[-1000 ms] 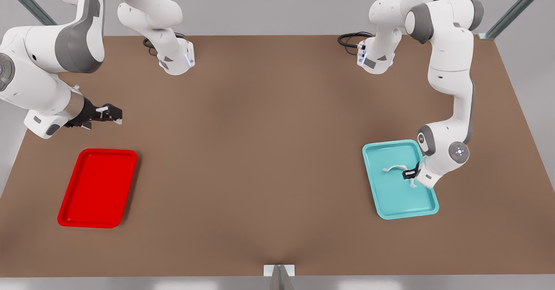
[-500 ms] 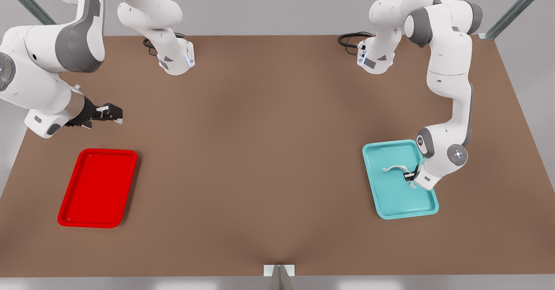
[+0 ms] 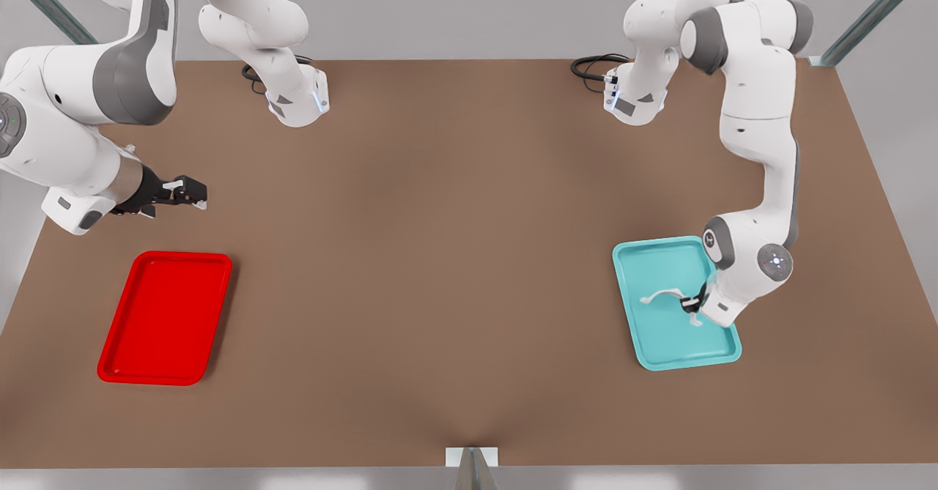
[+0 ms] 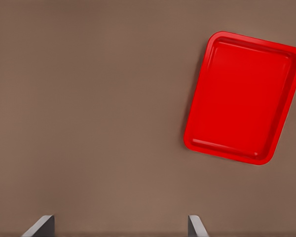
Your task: Take the drainage pipe clamp from the left arm, pass it to the right arm, and place it in the plate on the right side
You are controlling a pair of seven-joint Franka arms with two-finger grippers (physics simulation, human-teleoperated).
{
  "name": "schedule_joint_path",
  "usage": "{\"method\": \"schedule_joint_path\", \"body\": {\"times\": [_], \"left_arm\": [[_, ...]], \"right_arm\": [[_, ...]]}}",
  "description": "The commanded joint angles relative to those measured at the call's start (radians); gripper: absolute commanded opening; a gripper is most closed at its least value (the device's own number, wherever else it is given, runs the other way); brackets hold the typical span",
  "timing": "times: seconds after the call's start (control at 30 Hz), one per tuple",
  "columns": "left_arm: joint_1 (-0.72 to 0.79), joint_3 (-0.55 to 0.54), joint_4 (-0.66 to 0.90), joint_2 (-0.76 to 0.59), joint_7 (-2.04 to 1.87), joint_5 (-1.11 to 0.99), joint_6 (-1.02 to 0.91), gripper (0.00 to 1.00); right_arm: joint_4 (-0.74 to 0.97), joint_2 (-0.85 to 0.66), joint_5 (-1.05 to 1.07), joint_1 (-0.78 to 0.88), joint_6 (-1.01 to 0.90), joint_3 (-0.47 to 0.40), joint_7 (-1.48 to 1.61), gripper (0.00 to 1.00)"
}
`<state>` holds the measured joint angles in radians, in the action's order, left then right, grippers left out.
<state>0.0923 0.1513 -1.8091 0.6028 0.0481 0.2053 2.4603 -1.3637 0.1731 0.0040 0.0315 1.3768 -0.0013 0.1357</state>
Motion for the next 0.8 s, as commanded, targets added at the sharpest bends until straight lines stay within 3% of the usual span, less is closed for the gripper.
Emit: {"method": "schedule_joint_path", "body": {"times": [0.0,0.1,0.37,0.5,0.57,0.67,0.77], "left_arm": [[0.018,-0.003,0.054,-0.024,-0.235,0.016,-0.184,0.21],[0.139,-0.009,0.220,-0.035,-0.560,0.019,-0.400,0.21],[0.474,-0.009,0.424,0.028,-1.599,0.157,-0.388,0.21],[0.613,-0.009,0.464,0.087,-2.070,0.157,-0.158,0.21],[0.685,-0.009,0.537,0.129,-2.228,0.155,-0.101,0.21],[0.745,-0.007,0.590,0.166,-2.315,0.154,0.017,0.21],[0.770,-0.010,0.600,0.178,-2.346,0.155,0.045,0.21]], "right_arm": [[0.000,-0.001,0.001,-0.001,-0.001,0.000,0.002,1.00],[0.000,0.000,0.001,-0.001,-0.001,0.000,0.002,1.00],[0.015,0.005,0.002,0.018,0.001,0.006,-0.033,1.00],[0.018,0.005,0.005,0.021,0.001,0.103,-0.091,1.00],[0.014,0.005,0.054,0.022,0.010,0.199,-0.174,1.00],[0.006,0.022,0.082,0.022,0.013,0.253,-0.169,1.00],[0.015,0.123,0.068,0.050,0.165,0.310,-0.263,1.00]]}}
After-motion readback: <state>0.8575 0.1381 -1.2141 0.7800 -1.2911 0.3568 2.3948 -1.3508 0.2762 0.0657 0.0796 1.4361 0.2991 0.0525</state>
